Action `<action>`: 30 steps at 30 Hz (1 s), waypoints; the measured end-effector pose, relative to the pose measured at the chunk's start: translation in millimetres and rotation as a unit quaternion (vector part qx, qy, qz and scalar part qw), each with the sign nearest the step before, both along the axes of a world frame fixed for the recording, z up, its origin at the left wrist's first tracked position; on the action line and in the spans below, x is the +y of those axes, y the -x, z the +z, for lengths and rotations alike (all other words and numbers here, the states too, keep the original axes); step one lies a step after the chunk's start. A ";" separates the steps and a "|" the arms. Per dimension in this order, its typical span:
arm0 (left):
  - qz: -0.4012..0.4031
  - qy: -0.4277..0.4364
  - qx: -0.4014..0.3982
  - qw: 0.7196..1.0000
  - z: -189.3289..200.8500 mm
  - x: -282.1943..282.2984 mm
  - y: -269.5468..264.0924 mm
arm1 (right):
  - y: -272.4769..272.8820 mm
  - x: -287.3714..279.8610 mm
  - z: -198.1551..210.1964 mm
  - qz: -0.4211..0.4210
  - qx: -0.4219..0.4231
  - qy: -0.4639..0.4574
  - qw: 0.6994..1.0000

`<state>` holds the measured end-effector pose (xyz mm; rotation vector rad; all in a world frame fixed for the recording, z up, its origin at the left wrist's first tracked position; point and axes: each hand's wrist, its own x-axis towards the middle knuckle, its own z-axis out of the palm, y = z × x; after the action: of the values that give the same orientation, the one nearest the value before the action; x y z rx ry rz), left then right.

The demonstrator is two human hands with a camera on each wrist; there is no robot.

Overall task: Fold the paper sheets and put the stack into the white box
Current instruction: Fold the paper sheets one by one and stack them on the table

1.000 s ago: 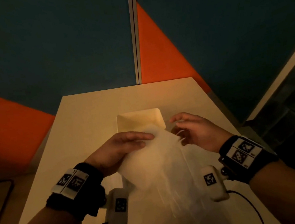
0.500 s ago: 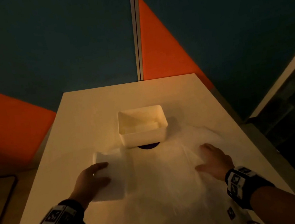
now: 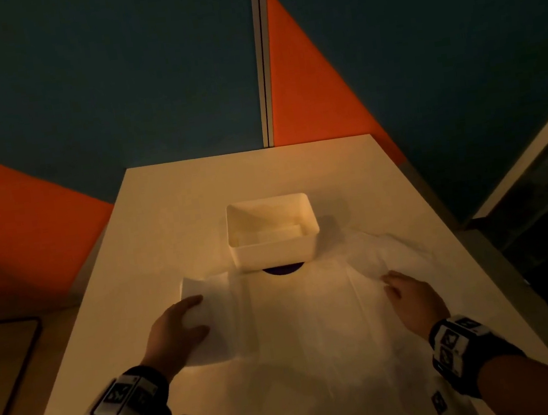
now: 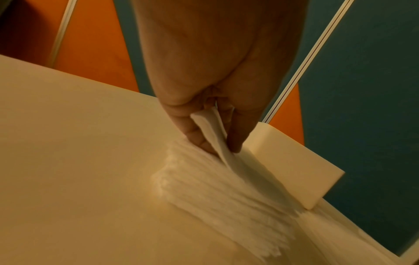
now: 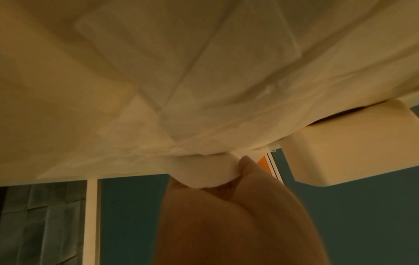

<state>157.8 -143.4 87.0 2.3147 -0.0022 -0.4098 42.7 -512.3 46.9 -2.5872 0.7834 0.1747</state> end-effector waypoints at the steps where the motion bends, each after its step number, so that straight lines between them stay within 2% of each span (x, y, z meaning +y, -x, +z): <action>1: -0.004 -0.003 -0.002 1.000 -0.5 -0.2 -0.1 | -0.1 -0.2 0.0 -0.002 -0.003 -0.003 1.000; 9: -0.028 -0.034 -0.032 0.999 -10.7 0.8 -5.6 | 1.0 1.5 8.4 -0.019 -0.028 -0.003 0.999; 12: -0.047 -0.127 -0.066 0.989 -11.2 -0.1 -5.9 | -2.6 5.2 25.0 -0.039 -0.074 0.013 0.996; 14: -0.060 -0.230 -0.096 0.966 -6.0 -5.0 -3.8 | -7.5 9.1 39.8 -0.054 -0.105 -0.007 0.993; 15: -0.070 -0.248 -0.116 0.959 -1.2 -9.8 -3.2 | -11.0 10.9 46.0 -0.059 -0.125 -0.021 0.990; 17: -0.095 -0.184 -0.155 0.966 12.3 -25.7 -1.3 | -18.3 18.3 61.4 -0.064 -0.172 -0.064 0.981; 18: -0.101 -0.106 -0.156 0.977 21.4 -35.1 0.3 | -21.8 24.9 70.5 -0.066 -0.197 -0.097 0.973; 20: -0.099 0.073 -0.079 0.989 40.8 -56.4 4.9 | -28.9 42.2 89.2 -0.064 -0.245 -0.169 0.953; 21: -0.101 0.157 -0.017 0.982 50.3 -66.8 7.7 | -32.1 52.3 99.2 -0.062 -0.265 -0.202 0.941; 23: -0.116 0.279 0.084 0.950 65.5 -85.0 12.4 | -37.2 71.9 115.2 -0.052 -0.290 -0.262 0.919; 26: -0.135 0.383 0.190 0.894 78.2 -105.3 17.3 | -41.7 96.8 127.8 0.000 -0.285 -0.292 0.913; 30: -0.147 0.461 0.228 0.845 93.4 -120.1 21.9 | -42.4 123.4 138.1 0.103 -0.268 -0.325 0.901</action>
<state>135.8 -263.5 180.4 1.2223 -0.2664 -0.8819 85.1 -388.9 185.0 -1.9208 0.1884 -0.1858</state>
